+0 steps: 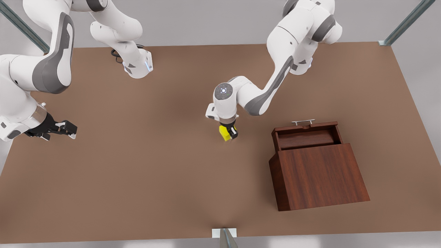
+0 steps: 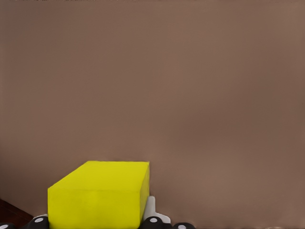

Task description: Open the drawer with left arm, place the square in the middle with right arm, and place the square in the drawer with left arm

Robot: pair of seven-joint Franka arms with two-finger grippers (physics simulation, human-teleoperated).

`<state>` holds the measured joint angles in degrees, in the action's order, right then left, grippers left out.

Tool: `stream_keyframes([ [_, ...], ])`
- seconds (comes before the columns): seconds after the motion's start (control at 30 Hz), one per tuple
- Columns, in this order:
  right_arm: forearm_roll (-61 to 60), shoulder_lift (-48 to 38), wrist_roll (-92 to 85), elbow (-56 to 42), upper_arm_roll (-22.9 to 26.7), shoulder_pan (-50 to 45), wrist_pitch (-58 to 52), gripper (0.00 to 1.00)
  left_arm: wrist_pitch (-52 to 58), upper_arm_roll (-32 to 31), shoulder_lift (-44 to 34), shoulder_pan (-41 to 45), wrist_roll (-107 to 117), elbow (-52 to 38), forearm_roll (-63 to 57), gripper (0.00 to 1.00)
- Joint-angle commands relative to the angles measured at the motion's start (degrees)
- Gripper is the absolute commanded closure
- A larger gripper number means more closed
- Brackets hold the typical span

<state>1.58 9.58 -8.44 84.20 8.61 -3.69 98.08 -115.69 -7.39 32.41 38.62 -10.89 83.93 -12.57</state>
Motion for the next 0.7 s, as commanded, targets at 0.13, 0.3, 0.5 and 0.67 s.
stream_keyframes([
  [0.13,0.0,0.0,0.0,0.0,0.0,0.0,0.0,0.00,4.1,5.2,-3.7,-0.4,-6.2,-1.0,9.1,0.33],
  [0.3,0.0,0.0,0.0,0.0,0.0,0.0,0.0,0.00,10.5,17.1,-7.5,-0.3,-29.2,-0.9,15.1,0.33],
  [0.5,0.0,0.0,0.0,0.0,0.0,0.0,0.0,0.00,11.8,23.8,-13.1,-0.2,-44.5,6.6,15.1,0.31],
  [0.67,0.0,0.0,0.0,0.0,0.0,-0.1,0.0,0.00,9.4,30.4,-14.0,-0.2,-56.2,10.3,15.1,0.32],
])
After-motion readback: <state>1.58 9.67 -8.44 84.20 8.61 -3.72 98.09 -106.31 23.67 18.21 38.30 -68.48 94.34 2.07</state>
